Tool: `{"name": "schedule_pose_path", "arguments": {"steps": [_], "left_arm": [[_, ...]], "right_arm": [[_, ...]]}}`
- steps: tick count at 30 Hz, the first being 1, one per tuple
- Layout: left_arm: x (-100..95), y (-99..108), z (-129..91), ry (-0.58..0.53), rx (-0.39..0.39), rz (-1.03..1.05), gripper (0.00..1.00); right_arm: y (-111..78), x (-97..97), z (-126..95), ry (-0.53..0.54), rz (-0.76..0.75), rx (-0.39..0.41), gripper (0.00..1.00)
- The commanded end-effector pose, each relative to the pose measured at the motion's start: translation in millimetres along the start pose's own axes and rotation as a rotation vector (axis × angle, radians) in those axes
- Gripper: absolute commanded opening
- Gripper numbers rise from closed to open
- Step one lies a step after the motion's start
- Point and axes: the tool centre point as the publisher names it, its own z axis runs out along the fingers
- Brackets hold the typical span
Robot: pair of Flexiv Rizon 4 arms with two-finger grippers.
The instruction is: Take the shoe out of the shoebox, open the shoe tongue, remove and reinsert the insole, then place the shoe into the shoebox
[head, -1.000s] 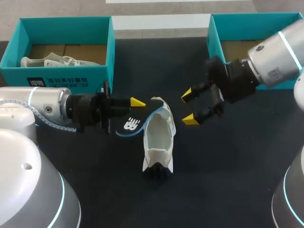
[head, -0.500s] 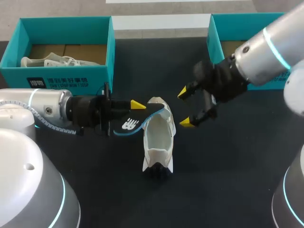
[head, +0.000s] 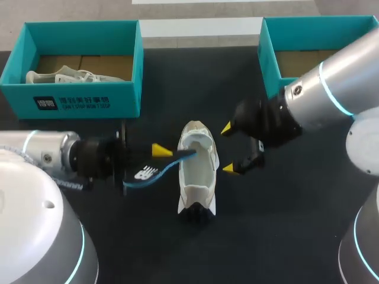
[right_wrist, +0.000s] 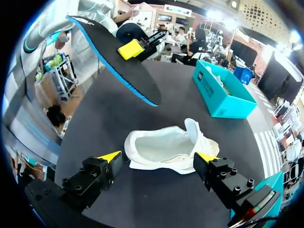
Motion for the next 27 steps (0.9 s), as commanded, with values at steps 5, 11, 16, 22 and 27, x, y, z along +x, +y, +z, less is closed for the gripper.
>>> {"name": "schedule_pose_path", "arguments": {"steps": [5,11,16,22,27], "left_arm": [[34.0,15,5,-0.029,-0.004,-0.005,0.00],[40.7,22,7,-0.023,0.012,0.007,0.00],[37.8,26,9,-0.027,0.027,0.018,0.00],[36.3,33,10,-0.024,0.030,0.010,0.00],[37.9,37,11,-0.018,0.038,0.005,0.00]], "right_arm": [[-6.1,10.0,25,-0.036,-0.012,0.014,1.00],[-14.9,16.1,39,-0.057,-0.002,0.021,1.00],[-20.8,13.7,45,-0.079,-0.003,0.031,1.00],[-27.1,6.8,54,-0.098,-0.015,0.048,1.00],[-29.8,2.3,56,-0.116,-0.013,0.061,1.00]]}}
